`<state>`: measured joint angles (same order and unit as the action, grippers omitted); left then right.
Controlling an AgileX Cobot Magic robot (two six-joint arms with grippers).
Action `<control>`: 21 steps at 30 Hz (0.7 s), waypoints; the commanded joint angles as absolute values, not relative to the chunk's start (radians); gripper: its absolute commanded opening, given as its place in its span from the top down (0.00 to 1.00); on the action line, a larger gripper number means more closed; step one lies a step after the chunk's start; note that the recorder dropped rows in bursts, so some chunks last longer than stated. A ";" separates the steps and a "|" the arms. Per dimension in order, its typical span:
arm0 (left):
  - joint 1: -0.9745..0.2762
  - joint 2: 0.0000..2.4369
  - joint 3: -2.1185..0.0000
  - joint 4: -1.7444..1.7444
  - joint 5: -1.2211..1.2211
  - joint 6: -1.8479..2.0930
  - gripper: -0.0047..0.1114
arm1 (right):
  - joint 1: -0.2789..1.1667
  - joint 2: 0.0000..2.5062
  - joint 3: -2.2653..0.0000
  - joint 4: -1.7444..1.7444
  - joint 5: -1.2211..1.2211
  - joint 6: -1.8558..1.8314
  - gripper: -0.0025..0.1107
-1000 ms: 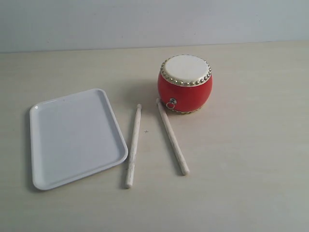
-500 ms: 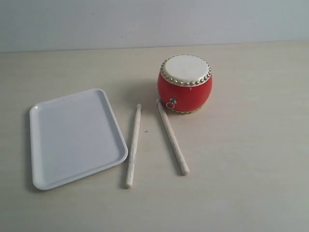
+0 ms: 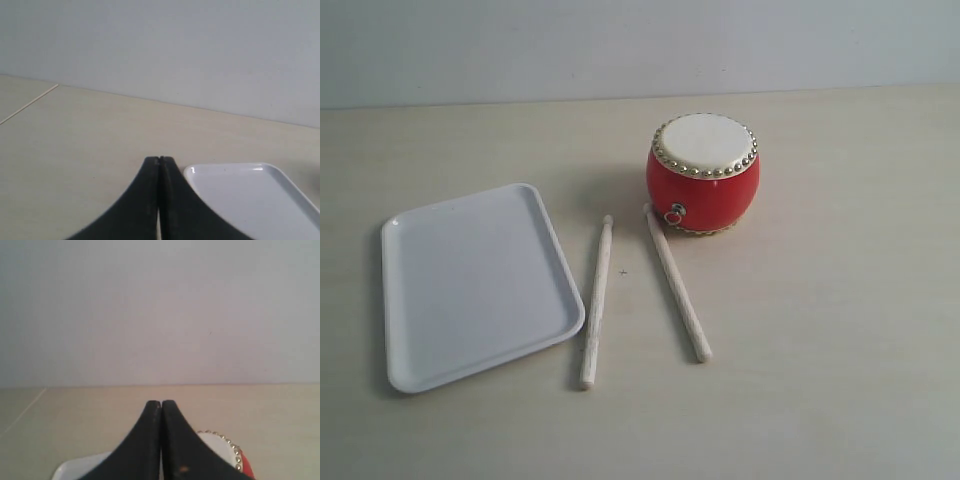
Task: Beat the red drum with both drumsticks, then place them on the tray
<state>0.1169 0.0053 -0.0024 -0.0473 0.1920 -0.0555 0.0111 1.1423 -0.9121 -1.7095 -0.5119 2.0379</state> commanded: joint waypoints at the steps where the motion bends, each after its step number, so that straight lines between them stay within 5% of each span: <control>1: 0.119 0.000 0.000 -0.048 0.189 -0.060 0.96 | 0.006 1.221 -0.940 -1.744 -0.560 1.671 0.98; 3: 0.119 0.000 0.000 -0.048 0.189 -0.060 0.96 | 0.008 1.214 -0.940 -1.744 -0.392 1.279 0.98; 6: 0.119 0.000 0.000 -0.048 0.189 -0.060 0.96 | 0.048 1.241 -0.940 -1.730 0.298 1.211 0.98; 8: 0.119 0.000 0.000 -0.048 0.189 -0.060 0.96 | 0.047 1.290 -0.962 -1.338 0.595 0.921 0.98; 16: 0.119 0.000 0.000 -0.048 0.189 -0.060 0.96 | 0.057 1.485 -1.027 0.124 0.928 -0.171 0.98; 21: 0.119 0.000 0.000 -0.048 0.189 -0.060 0.96 | 0.196 1.532 -1.015 0.183 0.996 -0.178 0.98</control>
